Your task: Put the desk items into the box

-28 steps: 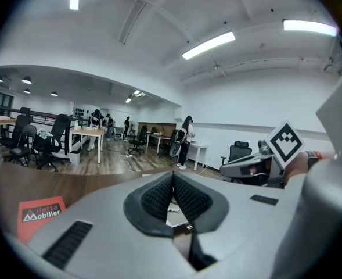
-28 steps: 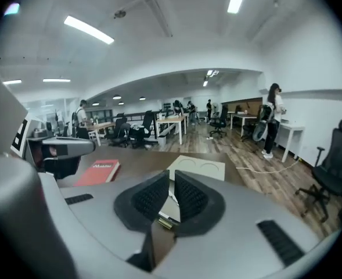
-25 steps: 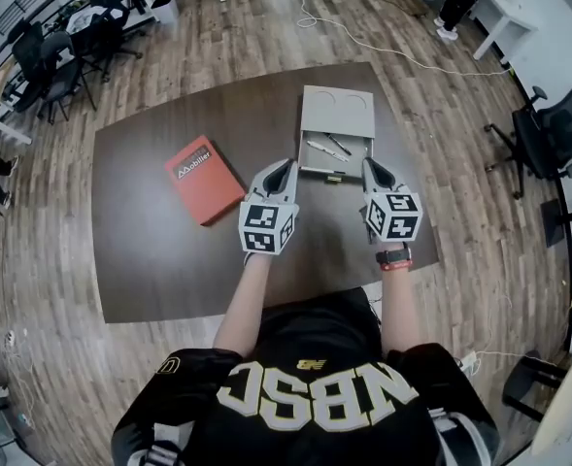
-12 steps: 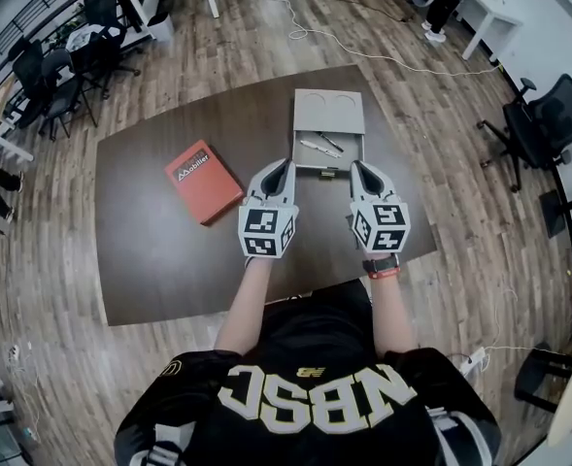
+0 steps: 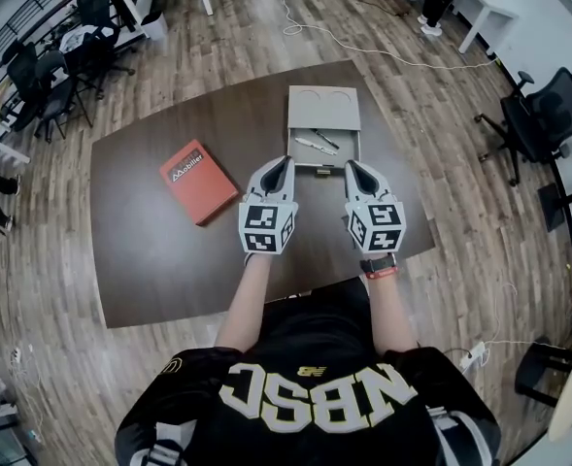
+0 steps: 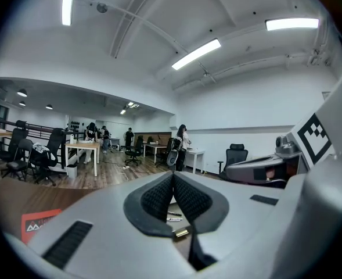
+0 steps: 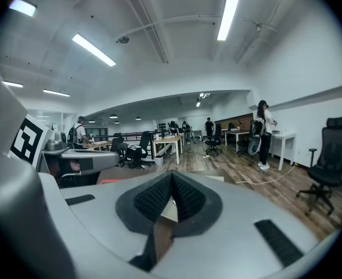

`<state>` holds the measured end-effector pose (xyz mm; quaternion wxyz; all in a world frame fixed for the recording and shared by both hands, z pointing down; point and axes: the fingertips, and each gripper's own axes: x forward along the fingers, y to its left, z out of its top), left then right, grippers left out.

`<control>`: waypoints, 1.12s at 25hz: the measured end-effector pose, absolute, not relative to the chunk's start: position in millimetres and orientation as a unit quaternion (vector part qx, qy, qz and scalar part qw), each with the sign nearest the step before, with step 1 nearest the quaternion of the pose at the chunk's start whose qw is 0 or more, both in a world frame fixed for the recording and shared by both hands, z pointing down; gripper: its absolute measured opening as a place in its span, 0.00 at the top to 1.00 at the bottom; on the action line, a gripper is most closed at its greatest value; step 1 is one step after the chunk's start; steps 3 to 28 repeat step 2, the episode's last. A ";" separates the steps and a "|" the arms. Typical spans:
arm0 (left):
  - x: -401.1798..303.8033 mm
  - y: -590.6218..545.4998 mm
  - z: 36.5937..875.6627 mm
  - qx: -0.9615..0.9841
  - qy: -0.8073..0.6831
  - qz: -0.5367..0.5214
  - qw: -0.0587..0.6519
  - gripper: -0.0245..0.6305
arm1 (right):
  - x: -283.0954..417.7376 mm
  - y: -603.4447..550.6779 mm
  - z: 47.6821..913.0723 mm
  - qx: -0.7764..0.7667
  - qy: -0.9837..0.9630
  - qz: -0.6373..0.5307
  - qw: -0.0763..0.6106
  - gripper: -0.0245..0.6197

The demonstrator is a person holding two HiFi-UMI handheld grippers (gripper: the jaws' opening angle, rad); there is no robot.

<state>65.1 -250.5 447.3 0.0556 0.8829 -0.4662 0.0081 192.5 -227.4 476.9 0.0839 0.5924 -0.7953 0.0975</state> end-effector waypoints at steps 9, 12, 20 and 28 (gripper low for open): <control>70.8 -256.6 456.7 0.886 -0.459 0.019 0.061 0.94 | 194.5 -232.9 481.4 0.592 -0.795 0.100 0.085 0.95; 70.8 -256.6 456.7 0.886 -0.459 0.019 0.061 0.94 | 194.5 -232.9 481.4 0.592 -0.795 0.100 0.085 0.95; 70.8 -256.6 456.7 0.886 -0.459 0.019 0.061 0.94 | 194.5 -232.9 481.4 0.592 -0.795 0.100 0.085 0.95; 70.8 -256.6 456.7 0.886 -0.459 0.019 0.061 0.94 | 194.5 -232.9 481.4 0.592 -0.795 0.100 0.085 0.95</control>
